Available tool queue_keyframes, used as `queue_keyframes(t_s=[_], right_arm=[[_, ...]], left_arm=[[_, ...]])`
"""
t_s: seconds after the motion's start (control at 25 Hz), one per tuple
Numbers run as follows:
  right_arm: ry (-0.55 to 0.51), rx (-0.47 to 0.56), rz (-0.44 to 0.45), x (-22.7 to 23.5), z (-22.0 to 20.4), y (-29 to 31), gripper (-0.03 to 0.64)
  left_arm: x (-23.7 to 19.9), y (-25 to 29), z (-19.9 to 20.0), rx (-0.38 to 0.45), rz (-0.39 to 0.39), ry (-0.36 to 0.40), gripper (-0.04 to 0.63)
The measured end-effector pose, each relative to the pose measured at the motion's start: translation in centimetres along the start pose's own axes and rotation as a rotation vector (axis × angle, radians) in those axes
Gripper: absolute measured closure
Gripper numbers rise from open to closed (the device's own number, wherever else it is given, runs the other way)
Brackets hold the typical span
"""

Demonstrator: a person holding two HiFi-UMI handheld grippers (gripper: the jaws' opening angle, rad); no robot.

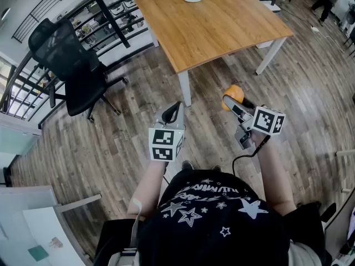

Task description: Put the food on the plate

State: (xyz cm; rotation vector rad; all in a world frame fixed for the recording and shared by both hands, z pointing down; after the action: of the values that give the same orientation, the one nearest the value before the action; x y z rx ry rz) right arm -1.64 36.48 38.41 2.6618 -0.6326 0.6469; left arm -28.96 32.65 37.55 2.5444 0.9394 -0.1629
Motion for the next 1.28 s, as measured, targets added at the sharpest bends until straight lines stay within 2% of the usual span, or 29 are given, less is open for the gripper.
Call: queue_keyframes(t_s=[0.2,0.44,0.64,0.84,0.96,1.28], right_arm=[[-0.010,-0.028,0.004,-0.4,-1.2,0.5,0.273],[-0.057,-0.050,-0.008,-1.8,-1.1,1.9,0.273],[-0.024,-0.039,-0.040,-2.1,-1.7,2.4,0.273],[0.012,-0.059,-0.097,-2.6,-5.1,2.4,0.273],[0.032,-0.057,-0.104,-2.9,-6.0,2.0,0.273],[0.027,-0.011,-0.100,-0.4,-3.3,3.1,0.273]], left_arm=[[-0.4,-0.6,-1.7,-0.008,0.012,-0.021,0.594],[-2.3,-0.6,-1.9,-0.012,0.004,-0.073,0.594],[-2.6,-1.0,-2.1,-0.046,-0.041,-0.069,0.594],[-4.5,-2.2,-4.2,-0.107,-0.082,-0.054,0.594],[-5.4,-2.4,-4.7,-0.114,-0.088,-0.059,0.594],[-6.7,0.2,-3.2,-0.087,-0.056,-0.090,0.594]])
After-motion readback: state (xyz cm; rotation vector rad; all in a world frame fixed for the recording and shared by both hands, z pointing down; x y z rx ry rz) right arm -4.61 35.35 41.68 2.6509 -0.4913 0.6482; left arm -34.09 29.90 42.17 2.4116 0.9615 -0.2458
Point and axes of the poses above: the fingertips, and each gripper's own axes: y forward along the fingers, x to its right, z out of its top, the point moved 9 cm from there along -y, backward along the fingers, and after that the axes turned 15 degrees about -y, right-handed, at the moved point
